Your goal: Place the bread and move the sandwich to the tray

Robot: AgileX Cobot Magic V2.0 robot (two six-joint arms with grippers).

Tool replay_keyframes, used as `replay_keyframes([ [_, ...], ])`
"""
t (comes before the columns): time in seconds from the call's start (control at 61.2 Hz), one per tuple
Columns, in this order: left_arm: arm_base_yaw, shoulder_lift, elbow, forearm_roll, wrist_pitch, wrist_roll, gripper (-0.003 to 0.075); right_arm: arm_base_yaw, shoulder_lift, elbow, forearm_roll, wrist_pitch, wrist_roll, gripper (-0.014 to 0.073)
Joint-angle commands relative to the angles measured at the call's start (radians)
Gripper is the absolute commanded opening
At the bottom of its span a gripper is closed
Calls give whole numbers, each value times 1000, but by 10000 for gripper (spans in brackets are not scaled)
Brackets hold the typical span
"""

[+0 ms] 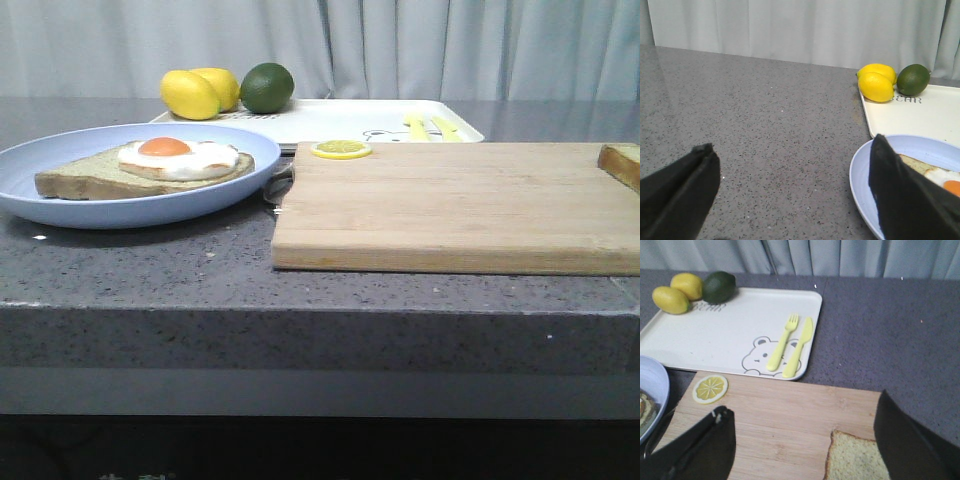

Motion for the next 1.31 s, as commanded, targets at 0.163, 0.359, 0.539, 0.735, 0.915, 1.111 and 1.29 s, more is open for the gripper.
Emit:
replay_keyframes([
  [0.163, 0, 4, -40, -3, -86, -7, 598, -238, 131, -152, -56, 79, 74, 582],
  [0.359, 0, 4, -40, -3, -86, -7, 598, -386, 246, -150, -50, 151, 73, 582],
  [0.539, 0, 4, -40, -3, -86, -7, 598, -438, 376, -150, -33, 240, 48, 582],
  [0.735, 0, 4, -40, -3, -86, -7, 598, -484, 463, -150, 172, 287, -110, 582],
  [0.915, 0, 4, -40, -3, -86, -7, 598, -549, 531, -150, 293, 360, -216, 582],
  [1.111, 0, 4, -40, -3, -86, -7, 598, -590, 591, -150, 408, 416, -289, 582],
  [1.29, 0, 4, -40, -3, -86, -7, 598, -590, 627, -150, 481, 492, -353, 581],
])
